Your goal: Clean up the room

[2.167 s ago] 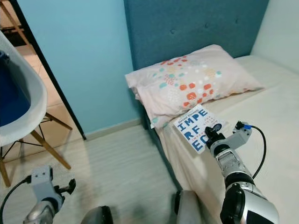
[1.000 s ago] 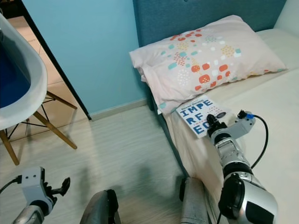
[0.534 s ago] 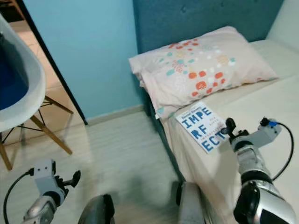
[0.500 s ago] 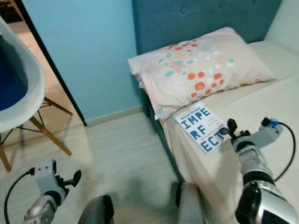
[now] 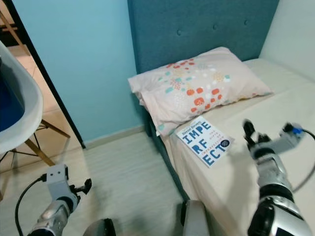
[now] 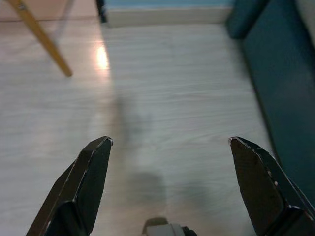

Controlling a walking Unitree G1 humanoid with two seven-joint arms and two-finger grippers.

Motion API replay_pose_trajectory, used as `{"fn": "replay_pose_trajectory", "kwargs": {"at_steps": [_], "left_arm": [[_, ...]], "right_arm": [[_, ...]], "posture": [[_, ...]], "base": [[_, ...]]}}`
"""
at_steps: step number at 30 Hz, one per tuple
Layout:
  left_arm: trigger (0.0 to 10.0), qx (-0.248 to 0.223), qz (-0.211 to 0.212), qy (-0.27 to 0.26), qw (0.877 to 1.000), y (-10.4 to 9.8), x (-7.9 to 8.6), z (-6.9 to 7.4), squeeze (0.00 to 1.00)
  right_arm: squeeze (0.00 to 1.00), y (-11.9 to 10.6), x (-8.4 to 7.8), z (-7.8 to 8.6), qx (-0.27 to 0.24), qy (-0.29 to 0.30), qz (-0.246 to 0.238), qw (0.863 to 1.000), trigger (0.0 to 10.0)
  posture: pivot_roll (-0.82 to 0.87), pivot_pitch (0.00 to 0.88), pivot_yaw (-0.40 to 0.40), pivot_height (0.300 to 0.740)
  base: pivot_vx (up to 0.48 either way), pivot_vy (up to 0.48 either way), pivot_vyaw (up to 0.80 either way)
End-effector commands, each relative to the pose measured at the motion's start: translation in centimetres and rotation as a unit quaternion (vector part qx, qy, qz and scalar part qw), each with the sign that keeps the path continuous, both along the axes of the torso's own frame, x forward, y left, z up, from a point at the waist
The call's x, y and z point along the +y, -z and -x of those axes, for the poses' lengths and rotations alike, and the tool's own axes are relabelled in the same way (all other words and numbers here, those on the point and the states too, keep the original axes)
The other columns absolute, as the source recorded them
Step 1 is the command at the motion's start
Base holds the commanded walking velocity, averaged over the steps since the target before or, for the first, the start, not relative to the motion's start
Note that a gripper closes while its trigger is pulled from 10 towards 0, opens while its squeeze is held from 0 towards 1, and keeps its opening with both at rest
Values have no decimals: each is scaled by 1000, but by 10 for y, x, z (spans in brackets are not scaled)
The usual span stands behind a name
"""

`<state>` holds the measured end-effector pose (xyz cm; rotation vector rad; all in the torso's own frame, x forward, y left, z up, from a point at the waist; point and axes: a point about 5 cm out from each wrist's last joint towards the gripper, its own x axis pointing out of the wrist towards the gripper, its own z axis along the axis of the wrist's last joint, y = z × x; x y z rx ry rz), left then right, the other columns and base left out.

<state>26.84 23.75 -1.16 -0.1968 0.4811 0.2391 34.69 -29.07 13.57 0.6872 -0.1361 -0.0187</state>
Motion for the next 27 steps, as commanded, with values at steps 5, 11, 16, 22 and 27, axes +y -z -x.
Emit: {"fn": "replay_pose_trajectory", "kwargs": {"at_steps": [5, 11, 16, 22, 27], "left_arm": [[10000, 38, -22, -22, 999, -1, 11, -2, 0], [10000, 31, -29, -22, 999, -1, 11, 0, 0], [10000, 74, -31, -24, 996, 15, 7, 16, 0], [10000, 130, -32, -22, 991, 35, 3, 39, 0], [10000, 178, -27, -25, 983, 50, 0, 61, 0]], "right_arm": [[0, -17, 58, -18, -70, -124, 0, 990, 10000], [0, -2, 113, -19, -51, -232, 45, 970, 10000], [0, 42, 140, -6, 43, -279, 107, 953, 10000], [0, 94, 134, 20, 171, -270, 145, 937, 10000], [0, 135, 114, 53, 274, -231, 151, 921, 10000]], "posture": [[-135, 0, -9, 610], [-130, 0, -8, 630], [-130, 0, -9, 655], [-131, 0, -13, 680], [-132, 0, -22, 710]], "base": [[-192, 0, 0], [-80, 0, 0], [0, 0, 0], [0, 0, 0], [-105, 0, 0]]}}
